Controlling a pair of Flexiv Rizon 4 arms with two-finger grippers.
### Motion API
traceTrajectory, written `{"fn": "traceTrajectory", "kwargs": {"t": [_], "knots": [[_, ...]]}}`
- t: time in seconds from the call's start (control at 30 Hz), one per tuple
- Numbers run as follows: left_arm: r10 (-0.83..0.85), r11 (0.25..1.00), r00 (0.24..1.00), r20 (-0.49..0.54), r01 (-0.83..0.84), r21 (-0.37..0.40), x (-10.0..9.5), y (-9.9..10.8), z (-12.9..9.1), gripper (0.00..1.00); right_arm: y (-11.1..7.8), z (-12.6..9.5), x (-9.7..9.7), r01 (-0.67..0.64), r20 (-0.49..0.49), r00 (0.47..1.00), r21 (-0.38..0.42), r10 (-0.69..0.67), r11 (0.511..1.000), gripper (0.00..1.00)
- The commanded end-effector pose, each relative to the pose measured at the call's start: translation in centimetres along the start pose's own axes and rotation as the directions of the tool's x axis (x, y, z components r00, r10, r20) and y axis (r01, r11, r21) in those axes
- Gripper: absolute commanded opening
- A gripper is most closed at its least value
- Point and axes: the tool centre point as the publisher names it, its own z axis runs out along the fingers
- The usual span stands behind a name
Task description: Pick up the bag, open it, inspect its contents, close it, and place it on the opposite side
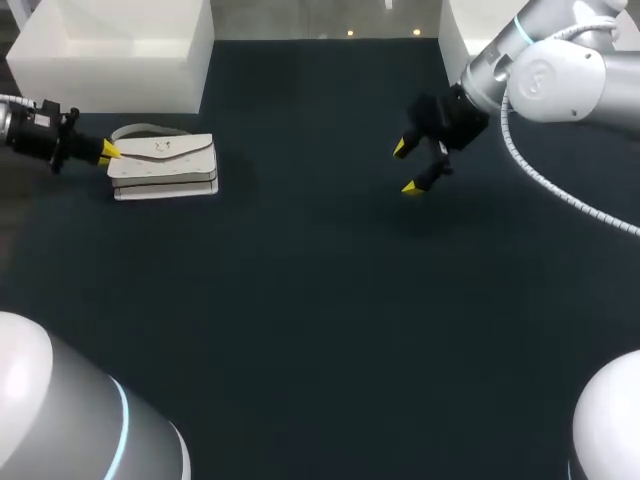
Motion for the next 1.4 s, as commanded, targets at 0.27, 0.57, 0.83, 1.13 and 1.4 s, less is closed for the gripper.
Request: {"fn": "traceTrajectory", "kwargs": {"t": [0.27,0.57,0.83,1.13,1.4], "knots": [[0.020,0.927,1.000,0.017,-0.013,-0.376,0.7,1.7,-0.1,0.47,0.0,0.0,-0.1,0.000,0.000,1.000,0.000,0.000,1.000,1.00],[-0.011,0.924,0.999,0.053,0.031,-0.382,0.5,2.7,-0.6,0.24,0.0,0.0,-0.1,0.000,0.000,1.000,0.000,0.000,1.000,1.00],[-0.044,0.941,0.995,0.085,0.069,-0.332,-0.1,3.8,-0.2,0.24,0.0,0.0,-0.1,0.000,0.000,1.000,0.000,0.000,1.000,1.00],[-0.052,0.969,0.992,0.114,0.078,-0.236,-0.4,4.0,0.4,0.28,0.0,0.0,-0.1,0.000,0.000,1.000,0.000,0.000,1.000,1.00],[-0.032,0.983,0.990,0.141,0.056,-0.173,0.4,3.9,-0.1,0.15,0.0,0.0,-0.1,0.000,0.000,1.000,0.000,0.000,1.000,1.00]]}}
